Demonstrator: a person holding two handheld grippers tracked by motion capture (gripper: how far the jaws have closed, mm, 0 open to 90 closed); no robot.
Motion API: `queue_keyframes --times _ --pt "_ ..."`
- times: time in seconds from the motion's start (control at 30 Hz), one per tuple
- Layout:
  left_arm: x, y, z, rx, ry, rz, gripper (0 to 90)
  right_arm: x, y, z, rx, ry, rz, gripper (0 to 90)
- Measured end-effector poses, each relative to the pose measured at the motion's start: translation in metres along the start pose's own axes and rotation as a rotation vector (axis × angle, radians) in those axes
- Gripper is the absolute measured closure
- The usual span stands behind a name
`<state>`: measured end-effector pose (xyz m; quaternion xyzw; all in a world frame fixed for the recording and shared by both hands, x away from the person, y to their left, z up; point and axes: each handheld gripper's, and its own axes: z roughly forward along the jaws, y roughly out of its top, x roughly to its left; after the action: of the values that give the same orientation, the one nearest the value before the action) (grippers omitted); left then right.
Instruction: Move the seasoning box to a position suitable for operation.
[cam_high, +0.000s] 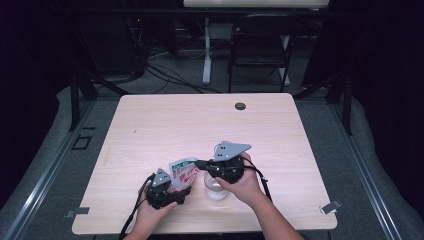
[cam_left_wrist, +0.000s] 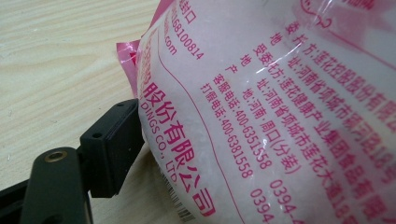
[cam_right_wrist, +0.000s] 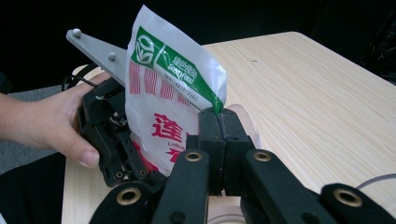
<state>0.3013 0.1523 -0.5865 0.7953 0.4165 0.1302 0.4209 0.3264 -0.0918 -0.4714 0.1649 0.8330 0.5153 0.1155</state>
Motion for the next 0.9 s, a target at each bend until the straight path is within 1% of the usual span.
queue_keyframes --times 0.1,0.2,0.23,0.33,0.57,0.6,0.67,0.9 --pt "0.0 0.001 0.002 0.042 0.002 0.015 21.9 0.0 0.0 0.0 -0.003 0.001 0.001 89.8" --pt "-0.003 0.002 0.005 0.086 0.017 0.048 23.6 0.001 0.0 0.0 -0.004 -0.001 0.001 89.7" --pt "-0.004 0.002 0.005 0.088 0.026 0.056 23.9 0.001 -0.001 0.0 -0.003 -0.003 0.001 89.7" --pt "-0.005 0.002 0.006 0.089 0.034 0.058 25.0 0.0 -0.002 -0.001 -0.006 -0.002 0.01 89.7" --pt "-0.008 0.002 0.007 0.092 0.058 0.07 27.5 0.0 -0.002 -0.001 -0.005 -0.004 0.011 89.5" --pt "-0.008 0.002 0.007 0.094 0.069 0.082 28.4 0.0 -0.002 -0.001 -0.007 -0.005 0.012 89.4" --pt "-0.009 0.002 0.007 0.095 0.076 0.086 29.7 0.0 -0.002 -0.001 -0.005 -0.006 0.012 89.3" --pt "-0.01 0.002 0.007 0.089 0.087 0.086 35.3 0.0 -0.003 -0.001 -0.004 -0.006 0.013 88.7"
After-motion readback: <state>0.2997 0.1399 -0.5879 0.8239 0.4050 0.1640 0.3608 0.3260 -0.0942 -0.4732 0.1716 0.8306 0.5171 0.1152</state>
